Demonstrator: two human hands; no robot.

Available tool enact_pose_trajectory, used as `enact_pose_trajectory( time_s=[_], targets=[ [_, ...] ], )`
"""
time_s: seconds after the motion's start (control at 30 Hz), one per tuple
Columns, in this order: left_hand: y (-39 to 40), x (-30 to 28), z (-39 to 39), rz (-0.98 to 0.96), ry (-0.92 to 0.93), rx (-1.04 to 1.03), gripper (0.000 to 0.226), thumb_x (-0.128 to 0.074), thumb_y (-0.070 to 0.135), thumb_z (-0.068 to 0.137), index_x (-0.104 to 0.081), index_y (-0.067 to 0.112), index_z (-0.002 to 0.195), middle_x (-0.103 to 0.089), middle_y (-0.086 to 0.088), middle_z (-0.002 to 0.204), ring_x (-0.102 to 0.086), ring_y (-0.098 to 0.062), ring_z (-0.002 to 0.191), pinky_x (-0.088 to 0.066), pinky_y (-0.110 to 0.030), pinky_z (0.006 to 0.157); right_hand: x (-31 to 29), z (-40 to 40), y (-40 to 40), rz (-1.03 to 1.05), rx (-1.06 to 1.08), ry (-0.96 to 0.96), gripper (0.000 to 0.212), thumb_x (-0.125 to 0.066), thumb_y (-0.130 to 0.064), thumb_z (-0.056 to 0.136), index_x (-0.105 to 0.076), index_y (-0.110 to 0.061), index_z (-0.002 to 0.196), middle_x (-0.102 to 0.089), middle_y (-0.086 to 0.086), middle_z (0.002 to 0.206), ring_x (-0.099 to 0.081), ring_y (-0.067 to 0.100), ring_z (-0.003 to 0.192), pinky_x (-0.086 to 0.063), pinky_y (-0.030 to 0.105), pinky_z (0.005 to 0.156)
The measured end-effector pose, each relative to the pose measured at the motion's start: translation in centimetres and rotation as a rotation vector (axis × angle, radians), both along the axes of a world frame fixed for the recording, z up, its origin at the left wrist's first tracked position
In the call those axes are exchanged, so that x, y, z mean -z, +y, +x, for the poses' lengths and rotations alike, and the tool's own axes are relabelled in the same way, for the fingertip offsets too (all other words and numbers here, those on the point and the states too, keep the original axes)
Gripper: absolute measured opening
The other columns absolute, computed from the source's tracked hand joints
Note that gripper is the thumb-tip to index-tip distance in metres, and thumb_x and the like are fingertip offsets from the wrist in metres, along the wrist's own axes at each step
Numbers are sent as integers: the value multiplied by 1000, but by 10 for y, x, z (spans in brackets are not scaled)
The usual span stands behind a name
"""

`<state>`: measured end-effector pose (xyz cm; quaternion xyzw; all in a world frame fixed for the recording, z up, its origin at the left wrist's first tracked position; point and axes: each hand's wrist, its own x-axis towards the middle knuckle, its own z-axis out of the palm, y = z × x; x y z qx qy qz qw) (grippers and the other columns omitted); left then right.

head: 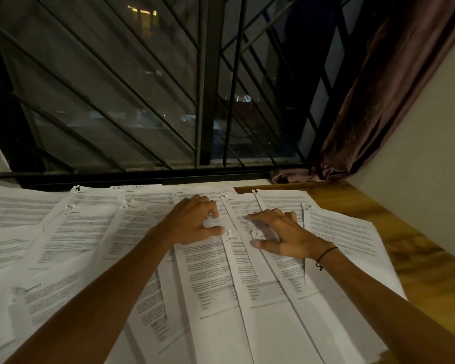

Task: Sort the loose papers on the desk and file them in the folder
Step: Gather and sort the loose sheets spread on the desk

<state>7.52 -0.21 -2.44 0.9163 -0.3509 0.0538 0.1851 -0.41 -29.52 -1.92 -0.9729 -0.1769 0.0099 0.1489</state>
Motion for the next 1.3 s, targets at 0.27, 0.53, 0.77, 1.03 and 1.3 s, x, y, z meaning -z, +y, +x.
enact_pose_trajectory(
  time_s=[0.27,0.53,0.77,1.03,1.3],
  targets=[
    [-27,4,-4,-78,96,14,34,-69,66,80,-61,37,97,-53,18,88,-53,-5,89,-52,-37,82,3,-4,-25,19,108,97,74,-71,-27,82,-39,-48,145,-54,-16,135,-40,13,130,-30,48,111],
    [-62,5,-21,8,79,48,57,-57,77,84,-66,30,114,-51,15,104,-50,-8,97,-45,-31,80,1,6,-16,156,163,41,54,-66,1,88,-61,-38,125,-56,-12,110,-50,17,112,-39,48,109],
    [-89,0,-30,-198,285,-22,34,-73,58,85,-74,24,85,-68,4,86,-64,-14,81,-53,-33,71,-10,11,-6,539,235,-127,31,-75,2,88,-70,-22,106,-70,-6,99,-64,5,97,-51,22,85],
    [-71,-13,-18,-540,342,-222,28,-62,29,101,-68,15,124,-74,0,111,-71,-14,97,-57,-29,81,17,-9,-34,508,469,45,59,-61,-57,95,-31,-54,146,-45,5,150,-43,41,133,-58,49,95],
    [-29,-15,0,-613,105,-402,38,-48,38,106,-61,11,129,-69,-11,121,-65,-30,111,-48,-35,82,33,-21,-43,97,304,-115,60,-20,-62,106,-10,-40,161,-28,-6,168,-22,20,155,0,53,125]
  ],
)
